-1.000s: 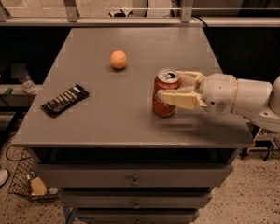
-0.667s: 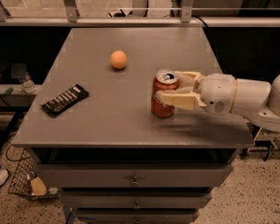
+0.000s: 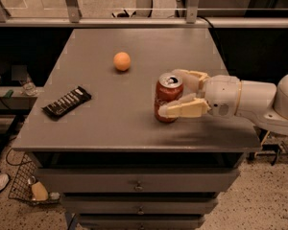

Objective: Place coke can upright

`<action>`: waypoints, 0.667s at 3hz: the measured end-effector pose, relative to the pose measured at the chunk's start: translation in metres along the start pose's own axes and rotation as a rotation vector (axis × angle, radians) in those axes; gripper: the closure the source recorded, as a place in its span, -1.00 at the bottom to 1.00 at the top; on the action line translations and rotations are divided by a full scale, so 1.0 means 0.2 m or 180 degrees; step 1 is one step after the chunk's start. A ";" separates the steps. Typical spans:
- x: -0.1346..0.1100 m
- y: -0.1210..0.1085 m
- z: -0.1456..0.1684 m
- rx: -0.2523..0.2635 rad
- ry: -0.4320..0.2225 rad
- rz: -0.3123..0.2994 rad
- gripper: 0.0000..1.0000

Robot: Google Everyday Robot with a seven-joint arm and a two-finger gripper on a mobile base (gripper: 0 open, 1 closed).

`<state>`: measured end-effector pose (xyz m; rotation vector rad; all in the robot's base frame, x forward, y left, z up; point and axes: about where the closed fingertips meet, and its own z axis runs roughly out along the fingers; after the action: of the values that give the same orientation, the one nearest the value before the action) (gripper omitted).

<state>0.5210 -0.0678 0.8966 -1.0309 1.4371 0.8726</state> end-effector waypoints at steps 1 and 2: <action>0.00 0.00 0.00 0.0000 0.0000 0.0000 -1.00; 0.06 -0.09 -0.14 0.0131 0.0364 -0.0215 -1.00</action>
Offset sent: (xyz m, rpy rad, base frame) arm 0.0216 -0.1208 -0.0246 -0.4192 -0.0887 -0.1276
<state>0.5274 -0.1011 0.8881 -1.1068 1.5007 0.7425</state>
